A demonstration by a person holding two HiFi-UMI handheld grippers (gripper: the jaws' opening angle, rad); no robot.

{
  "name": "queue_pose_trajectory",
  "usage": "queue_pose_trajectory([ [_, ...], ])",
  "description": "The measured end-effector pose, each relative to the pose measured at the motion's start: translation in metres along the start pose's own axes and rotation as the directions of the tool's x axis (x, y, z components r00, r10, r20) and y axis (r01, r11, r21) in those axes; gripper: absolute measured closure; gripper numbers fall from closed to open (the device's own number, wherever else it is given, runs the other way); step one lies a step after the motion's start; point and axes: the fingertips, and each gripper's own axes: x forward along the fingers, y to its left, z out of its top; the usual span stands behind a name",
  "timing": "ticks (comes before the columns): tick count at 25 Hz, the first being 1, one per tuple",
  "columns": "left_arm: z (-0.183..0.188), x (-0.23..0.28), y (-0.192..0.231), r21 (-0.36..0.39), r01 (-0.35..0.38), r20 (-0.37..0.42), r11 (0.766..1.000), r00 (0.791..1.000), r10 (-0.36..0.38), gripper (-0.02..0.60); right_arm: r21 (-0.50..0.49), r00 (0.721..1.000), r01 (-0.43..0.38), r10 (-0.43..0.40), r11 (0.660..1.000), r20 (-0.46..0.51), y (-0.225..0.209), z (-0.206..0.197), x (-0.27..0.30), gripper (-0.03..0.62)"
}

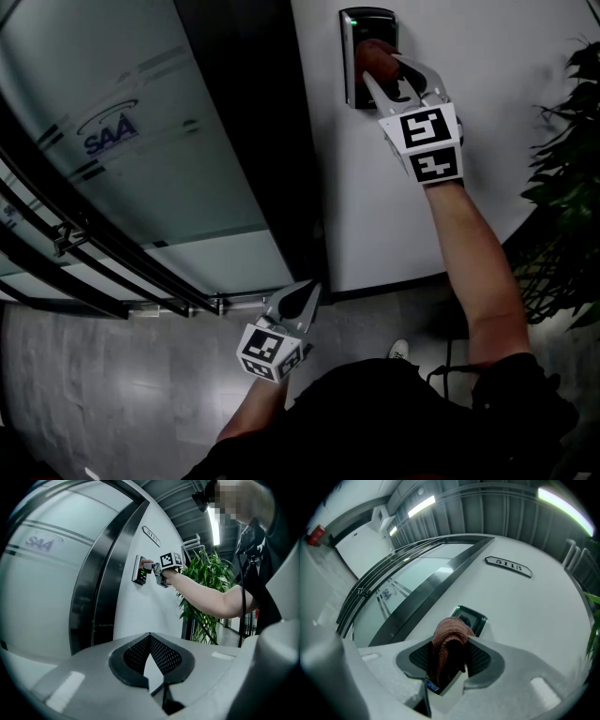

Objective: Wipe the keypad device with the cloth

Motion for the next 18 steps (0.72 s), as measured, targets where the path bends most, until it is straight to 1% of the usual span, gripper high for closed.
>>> queue_pose_trajectory([
  [10,0.0,-0.001,-0.001,-0.001,-0.005,0.0,1.0,1.0,0.005,0.566,0.045,0.998,-0.037,0.04,0.998,-0.055,0.019,-0.033,-0.009,0.445],
  [18,-0.002,-0.001,-0.004,-0.004,-0.001,-0.006,1.0,1.0,0.001,0.566,0.055,0.992,-0.07,0.075,0.996,-0.104,0.039,-0.057,-0.016,0.445],
])
